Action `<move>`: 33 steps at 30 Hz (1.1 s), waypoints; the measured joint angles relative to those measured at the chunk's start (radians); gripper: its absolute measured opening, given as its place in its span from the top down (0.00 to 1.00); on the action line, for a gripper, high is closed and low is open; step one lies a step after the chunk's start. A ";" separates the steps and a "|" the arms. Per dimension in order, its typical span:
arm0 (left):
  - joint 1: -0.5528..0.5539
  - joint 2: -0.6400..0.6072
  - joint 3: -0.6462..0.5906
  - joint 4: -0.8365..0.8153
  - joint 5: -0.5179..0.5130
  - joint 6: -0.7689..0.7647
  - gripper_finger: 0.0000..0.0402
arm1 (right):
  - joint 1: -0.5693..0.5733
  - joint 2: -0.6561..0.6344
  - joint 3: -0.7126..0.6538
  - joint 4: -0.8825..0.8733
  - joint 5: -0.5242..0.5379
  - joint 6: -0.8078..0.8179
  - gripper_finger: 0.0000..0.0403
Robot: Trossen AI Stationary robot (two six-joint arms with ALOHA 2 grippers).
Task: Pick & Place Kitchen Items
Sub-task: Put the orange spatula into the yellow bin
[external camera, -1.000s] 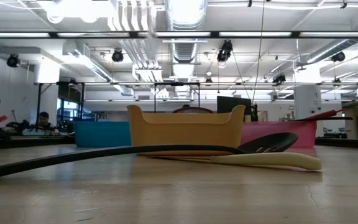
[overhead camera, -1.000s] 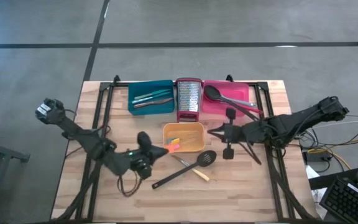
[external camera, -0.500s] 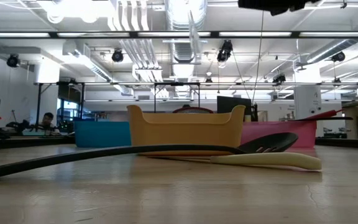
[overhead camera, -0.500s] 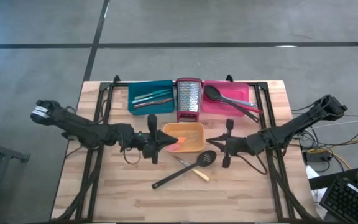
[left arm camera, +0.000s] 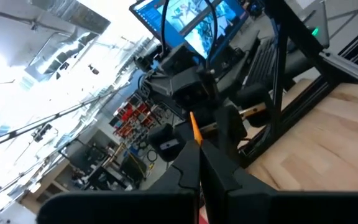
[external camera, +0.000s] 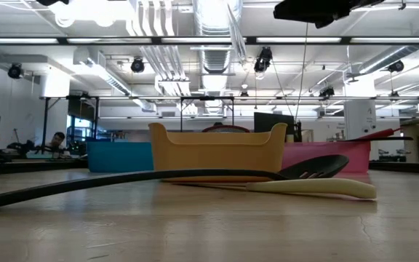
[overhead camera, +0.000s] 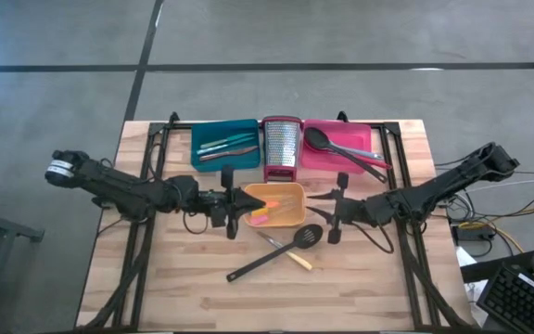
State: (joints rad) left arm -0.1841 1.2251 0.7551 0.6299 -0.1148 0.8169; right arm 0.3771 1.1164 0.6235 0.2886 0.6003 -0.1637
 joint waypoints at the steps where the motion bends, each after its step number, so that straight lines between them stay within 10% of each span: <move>1: 0.000 0.000 0.000 0.000 0.002 0.000 1.00 | -0.002 0.000 0.000 0.000 -0.003 0.000 0.68; 20: 0.006 0.001 0.001 0.021 0.023 0.000 1.00 | -0.080 0.292 0.134 0.156 -0.001 -0.034 0.47; 26: 0.006 0.001 0.001 0.021 0.023 0.000 1.00 | -0.110 0.343 0.182 0.110 0.005 -0.008 0.57; 33: 0.009 0.001 -0.005 0.015 0.021 0.001 1.00 | -0.111 0.359 0.211 0.052 0.002 -0.043 0.95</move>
State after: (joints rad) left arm -0.1755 1.2259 0.7506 0.6449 -0.0934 0.8181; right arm 0.2661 1.4750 0.8343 0.3410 0.6025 -0.2066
